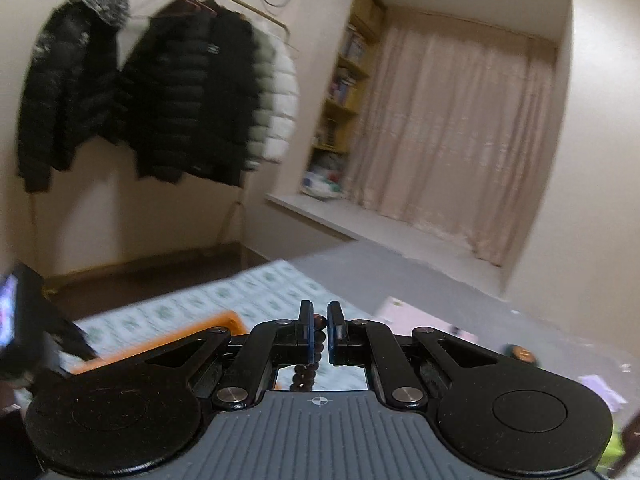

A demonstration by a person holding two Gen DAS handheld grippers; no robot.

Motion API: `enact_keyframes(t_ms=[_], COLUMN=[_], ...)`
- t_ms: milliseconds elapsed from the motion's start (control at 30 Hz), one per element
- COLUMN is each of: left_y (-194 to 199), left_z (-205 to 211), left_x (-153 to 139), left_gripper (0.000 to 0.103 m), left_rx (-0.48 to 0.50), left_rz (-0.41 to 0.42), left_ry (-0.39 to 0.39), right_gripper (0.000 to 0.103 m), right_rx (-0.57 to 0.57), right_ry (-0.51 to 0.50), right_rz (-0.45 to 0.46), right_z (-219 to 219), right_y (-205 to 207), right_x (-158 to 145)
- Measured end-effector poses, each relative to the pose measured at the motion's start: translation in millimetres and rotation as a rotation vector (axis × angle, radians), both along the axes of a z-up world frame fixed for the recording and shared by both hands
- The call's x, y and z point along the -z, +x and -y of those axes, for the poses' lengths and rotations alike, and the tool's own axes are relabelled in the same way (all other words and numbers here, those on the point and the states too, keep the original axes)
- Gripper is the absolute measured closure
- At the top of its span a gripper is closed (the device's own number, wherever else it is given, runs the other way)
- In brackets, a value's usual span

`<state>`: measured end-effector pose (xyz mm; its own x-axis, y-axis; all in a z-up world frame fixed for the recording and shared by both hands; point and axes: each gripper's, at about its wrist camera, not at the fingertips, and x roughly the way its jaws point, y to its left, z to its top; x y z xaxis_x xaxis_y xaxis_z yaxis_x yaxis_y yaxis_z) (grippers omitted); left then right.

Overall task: Organize jewelry
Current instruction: 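Pick up a brown bead bracelet with the right gripper and drop it into the tray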

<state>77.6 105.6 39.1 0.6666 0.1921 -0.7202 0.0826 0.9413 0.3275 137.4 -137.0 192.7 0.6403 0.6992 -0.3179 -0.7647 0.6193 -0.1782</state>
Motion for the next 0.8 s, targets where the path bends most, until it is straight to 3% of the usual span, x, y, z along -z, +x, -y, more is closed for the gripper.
enact_keyframes(t_ms=[333,800], left_y=[0,1], left_z=[-1,-4], left_x=[1,2], left_gripper=[0.093,0.093], left_rx=[-0.001,-0.007], left_rz=[0.0,0.002], left_ry=[-0.006,-0.02], right_gripper=[0.097,0.097], right_rx=[-0.161,-0.121], right_ry=[-0.021,-0.168], right_rz=[-0.101,-0.407], right_z=[-75,-104], right_y=[-4,46], right_x=[32,123])
